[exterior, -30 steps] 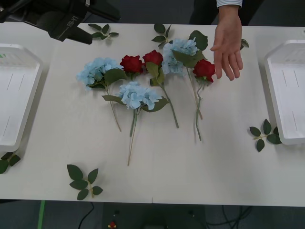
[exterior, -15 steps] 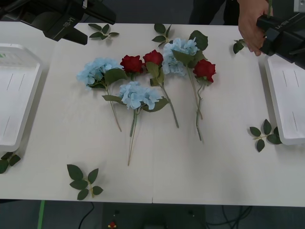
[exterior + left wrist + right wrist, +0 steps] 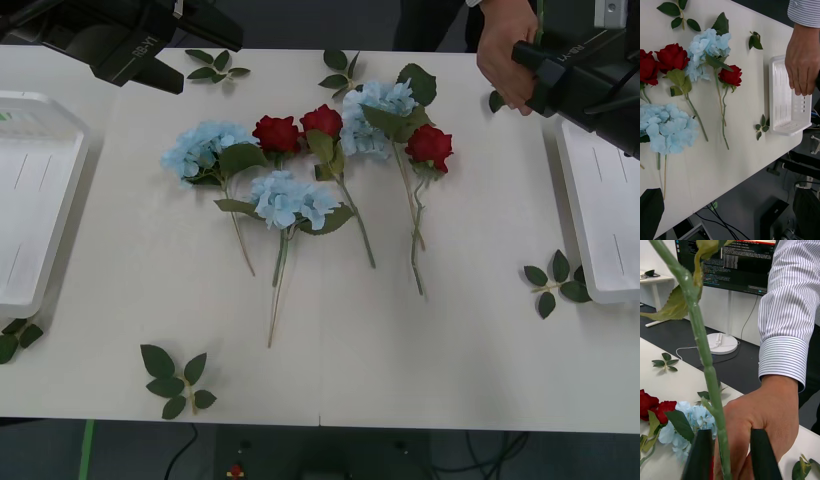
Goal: Place the red flowers into the right box and the blue flowers into the left box. If a person shows an open palm, hand one flower to the person first, then continue sorting.
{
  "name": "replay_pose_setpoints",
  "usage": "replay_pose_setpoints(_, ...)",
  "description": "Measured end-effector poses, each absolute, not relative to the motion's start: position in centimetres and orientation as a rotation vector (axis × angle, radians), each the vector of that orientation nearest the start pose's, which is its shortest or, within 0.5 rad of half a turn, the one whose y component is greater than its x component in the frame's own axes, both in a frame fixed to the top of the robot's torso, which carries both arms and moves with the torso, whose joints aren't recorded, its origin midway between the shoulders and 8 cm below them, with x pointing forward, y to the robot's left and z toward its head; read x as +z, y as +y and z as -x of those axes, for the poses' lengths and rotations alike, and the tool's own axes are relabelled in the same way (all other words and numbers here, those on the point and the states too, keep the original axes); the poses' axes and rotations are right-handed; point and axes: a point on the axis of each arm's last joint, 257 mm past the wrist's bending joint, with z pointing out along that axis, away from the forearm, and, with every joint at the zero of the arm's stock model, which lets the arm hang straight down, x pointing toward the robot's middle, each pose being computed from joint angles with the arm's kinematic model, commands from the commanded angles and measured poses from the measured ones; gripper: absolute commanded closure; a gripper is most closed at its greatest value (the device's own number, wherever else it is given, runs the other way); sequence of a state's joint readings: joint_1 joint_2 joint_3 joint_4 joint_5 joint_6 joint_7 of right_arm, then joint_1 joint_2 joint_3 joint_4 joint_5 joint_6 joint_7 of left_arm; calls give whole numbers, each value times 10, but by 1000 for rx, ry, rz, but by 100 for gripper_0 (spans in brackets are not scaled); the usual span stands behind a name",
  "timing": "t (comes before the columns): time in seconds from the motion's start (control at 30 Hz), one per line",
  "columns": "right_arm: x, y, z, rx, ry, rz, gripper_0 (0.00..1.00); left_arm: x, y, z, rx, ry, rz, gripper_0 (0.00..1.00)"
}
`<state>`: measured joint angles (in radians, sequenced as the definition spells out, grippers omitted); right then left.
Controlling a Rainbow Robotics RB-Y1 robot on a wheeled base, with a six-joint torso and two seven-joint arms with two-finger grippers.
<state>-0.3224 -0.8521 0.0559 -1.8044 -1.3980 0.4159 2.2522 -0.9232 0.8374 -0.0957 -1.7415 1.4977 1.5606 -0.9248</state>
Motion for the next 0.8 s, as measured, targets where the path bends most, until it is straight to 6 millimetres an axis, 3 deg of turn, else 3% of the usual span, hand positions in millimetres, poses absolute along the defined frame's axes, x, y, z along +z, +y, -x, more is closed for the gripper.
replay_pose_setpoints(0.6,8,-222,-559,340,1451,547,0,25,114,-466,-948,2469,-228,0)
replay_pose_setpoints(0.8,-10,-215,-550,421,1506,549,0,25,114,-466,-948,2469,-228,0)
